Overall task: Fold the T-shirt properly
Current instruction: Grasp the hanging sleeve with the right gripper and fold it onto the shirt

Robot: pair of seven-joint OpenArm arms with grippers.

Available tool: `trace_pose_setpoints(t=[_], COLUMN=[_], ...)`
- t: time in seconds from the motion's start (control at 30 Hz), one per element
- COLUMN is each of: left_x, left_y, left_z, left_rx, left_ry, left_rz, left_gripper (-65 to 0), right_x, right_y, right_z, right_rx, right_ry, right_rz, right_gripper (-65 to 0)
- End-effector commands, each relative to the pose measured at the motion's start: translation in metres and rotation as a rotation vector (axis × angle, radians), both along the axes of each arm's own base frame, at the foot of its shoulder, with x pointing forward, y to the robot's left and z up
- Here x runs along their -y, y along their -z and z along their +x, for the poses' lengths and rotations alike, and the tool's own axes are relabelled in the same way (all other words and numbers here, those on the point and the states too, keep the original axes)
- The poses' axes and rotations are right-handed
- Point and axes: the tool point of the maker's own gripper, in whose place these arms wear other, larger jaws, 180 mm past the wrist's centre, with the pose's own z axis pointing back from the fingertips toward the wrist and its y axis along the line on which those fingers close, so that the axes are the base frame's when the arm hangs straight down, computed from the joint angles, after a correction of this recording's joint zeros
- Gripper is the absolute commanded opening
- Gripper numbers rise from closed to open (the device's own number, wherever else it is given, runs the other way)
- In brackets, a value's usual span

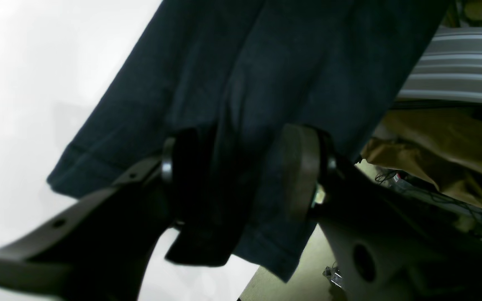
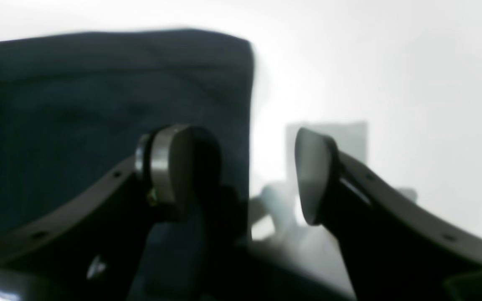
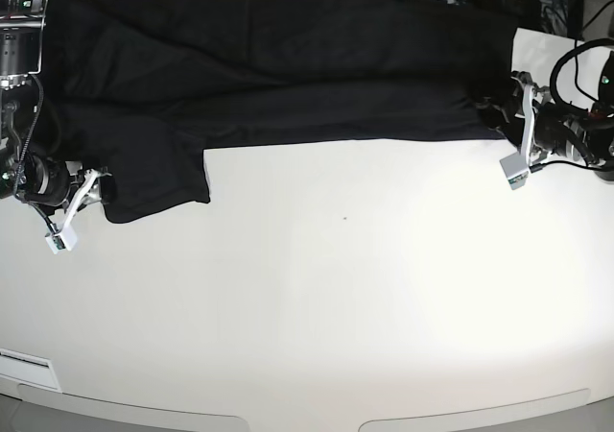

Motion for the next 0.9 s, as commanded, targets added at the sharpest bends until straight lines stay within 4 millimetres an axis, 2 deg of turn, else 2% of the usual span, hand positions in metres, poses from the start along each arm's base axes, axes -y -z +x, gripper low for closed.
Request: trace_pose_setpoints(t=[0.0,0.07,0.17,0.3,0.37,0.47,0.5,0.63,0.73,0.87], left_x=[-0.005,-0.005,-0.002,-0.002,-0.001,0.001,0.002,0.004,0.005,0.005], left_y=[-0.010,-0.010,-0.012,-0.012,-0.013,-0.014,-0.015,-0.016,-0.017,-0.017], left_z=[0.006,0.007,0.010,0.010,0.010,0.013,0.014,0.017,0.017,0.018], left_rx=[0.029,0.030,0.043,0.045,0.046,0.058,0.064,0.075,0.076,0.080], left_ry=[0.006,0.004,-0.006,-0.007,-0.008,-0.018,-0.022,-0.030,-0.030,-0.033], left_rz=[0.008,0.006,-0.014,-0.016,-0.017,-0.034,-0.040,-0.053,-0.056,-0.061], left_gripper=[-31.8,-31.8,-31.8,-31.8,-31.8,-31.8,-31.8,-31.8,-31.8,-31.8], right_x=[0.009,0.006,-0.014,-0.037,-0.046,-0.060,-0.066,-0.086,-0.088,-0.095], right_y=[-0.010,-0.002,0.002,-0.010,-0.020,-0.042,-0.052,-0.089,-0.106,-0.111], right_z=[0.010,0.007,0.004,0.003,0.005,0.011,0.012,0.007,0.009,-0.016], right_rx=[0.033,0.014,0.010,0.037,0.030,0.011,0.012,0.017,0.076,0.088], right_ry=[0.018,0.031,-0.011,-0.122,-0.176,-0.217,-0.234,-0.314,-0.338,-0.422], right_rz=[-0.019,0.004,0.103,0.197,0.233,0.318,0.361,0.543,0.524,0.446], right_gripper=[-24.7,-24.7,-24.7,-25.7,-35.2,-62.6,-65.0,-65.0,-65.0,-65.0])
